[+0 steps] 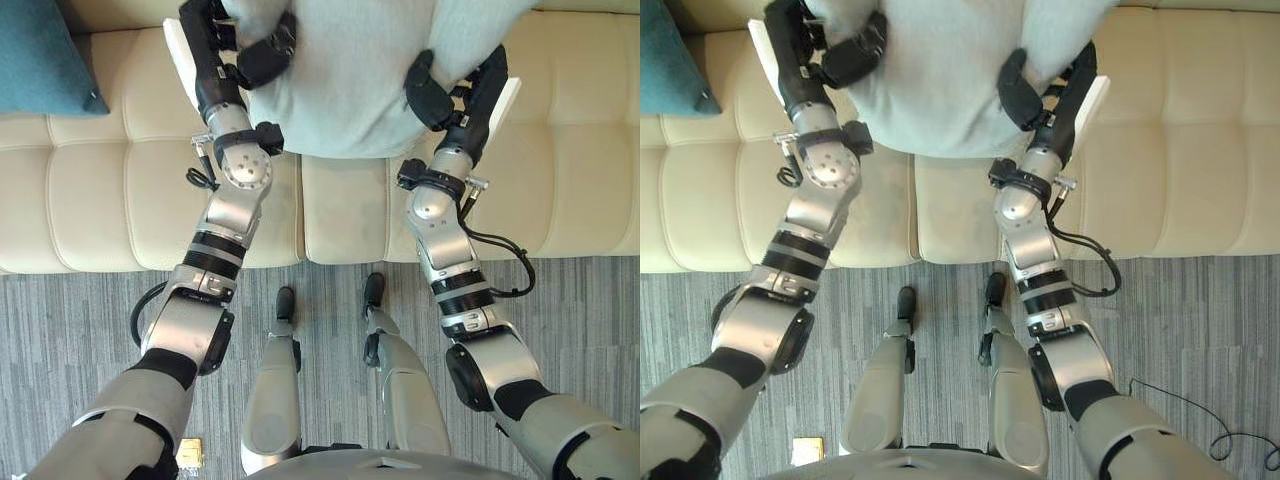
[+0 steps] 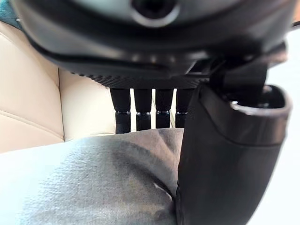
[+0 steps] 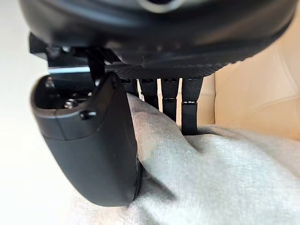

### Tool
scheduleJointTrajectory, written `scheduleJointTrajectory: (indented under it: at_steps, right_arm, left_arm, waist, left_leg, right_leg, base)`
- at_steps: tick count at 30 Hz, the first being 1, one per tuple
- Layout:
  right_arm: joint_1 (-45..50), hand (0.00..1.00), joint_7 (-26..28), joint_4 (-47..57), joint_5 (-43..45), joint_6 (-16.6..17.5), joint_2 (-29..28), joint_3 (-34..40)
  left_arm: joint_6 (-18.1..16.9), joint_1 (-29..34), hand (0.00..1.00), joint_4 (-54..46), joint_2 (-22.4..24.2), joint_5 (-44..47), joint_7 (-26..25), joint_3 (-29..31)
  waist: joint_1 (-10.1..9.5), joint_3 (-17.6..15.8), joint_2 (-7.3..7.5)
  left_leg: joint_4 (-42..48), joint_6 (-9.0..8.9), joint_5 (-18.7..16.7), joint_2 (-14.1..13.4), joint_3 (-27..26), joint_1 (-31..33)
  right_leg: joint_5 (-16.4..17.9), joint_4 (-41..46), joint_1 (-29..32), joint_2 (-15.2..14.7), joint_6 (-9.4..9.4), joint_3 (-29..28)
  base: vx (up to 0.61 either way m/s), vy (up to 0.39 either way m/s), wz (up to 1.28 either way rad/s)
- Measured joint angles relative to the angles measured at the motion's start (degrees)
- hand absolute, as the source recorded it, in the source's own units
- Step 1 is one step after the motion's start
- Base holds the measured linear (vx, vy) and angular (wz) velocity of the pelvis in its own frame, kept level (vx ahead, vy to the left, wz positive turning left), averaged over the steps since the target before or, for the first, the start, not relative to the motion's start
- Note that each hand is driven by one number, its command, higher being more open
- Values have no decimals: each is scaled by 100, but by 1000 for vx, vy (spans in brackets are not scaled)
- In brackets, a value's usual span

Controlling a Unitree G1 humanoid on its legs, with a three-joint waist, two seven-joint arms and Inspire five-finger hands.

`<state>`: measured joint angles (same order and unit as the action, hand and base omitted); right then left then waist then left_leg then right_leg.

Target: Pick up cushions and gather them together orderly.

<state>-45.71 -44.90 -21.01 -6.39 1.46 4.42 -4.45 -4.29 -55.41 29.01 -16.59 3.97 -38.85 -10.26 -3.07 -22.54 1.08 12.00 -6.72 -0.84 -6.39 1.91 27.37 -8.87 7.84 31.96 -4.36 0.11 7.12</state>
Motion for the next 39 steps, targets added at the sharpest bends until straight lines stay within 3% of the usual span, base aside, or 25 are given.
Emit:
scheduleJointTrajectory:
  at_steps: [6,13,22,32,36,39]
  right_arm:
    - [-532,100,77,-268,443,151,135,119]
    - [-1306,100,384,-1060,935,194,830,362]
    - [-1903,100,897,-2013,2045,177,1305,377]
    - [-2097,100,1304,-2142,2454,154,1876,349]
    - [-1651,100,1365,-1375,2457,192,1936,577]
    - [-328,100,1544,-317,2453,365,1987,827]
  left_arm:
    - [-17,-412,100,397,-182,17,115,106]
    - [-71,-822,100,750,-432,538,330,710]
    - [-146,-862,100,889,-827,1441,516,1169]
    - [-485,-813,100,845,-1200,2356,995,1424]
    - [-658,401,100,-246,-1213,2360,1080,1625]
    - [-713,1589,100,-851,-696,2284,1175,1662]
  waist:
    - [-2,-50,-2]
    - [18,-74,-7]
    - [3,-120,-19]
    - [-28,-149,-32]
    - [7,-150,-34]
    - [-20,-147,-37]
  left_leg:
    - [-5,-20,16,0,-2,77]
    - [-289,-51,202,11,10,-111]
    - [-396,-34,294,40,103,-251]
    - [-483,-24,326,75,163,-356]
    - [-558,-24,326,69,143,-451]
    - [-648,-21,323,67,152,-706]
  right_leg:
    - [-97,-166,-2,9,4,2]
    - [-254,-421,-189,14,-9,26]
    - [-429,-759,-496,48,-17,122]
    - [-523,-977,-691,29,-5,186]
    - [-523,-1048,-767,39,-4,163]
    - [-521,-1156,-1053,46,0,176]
  base:
    - [0,0,0]
    - [7,1,1]
    - [10,10,5]
    - [40,32,4]
    - [64,29,-3]
    - [83,40,6]
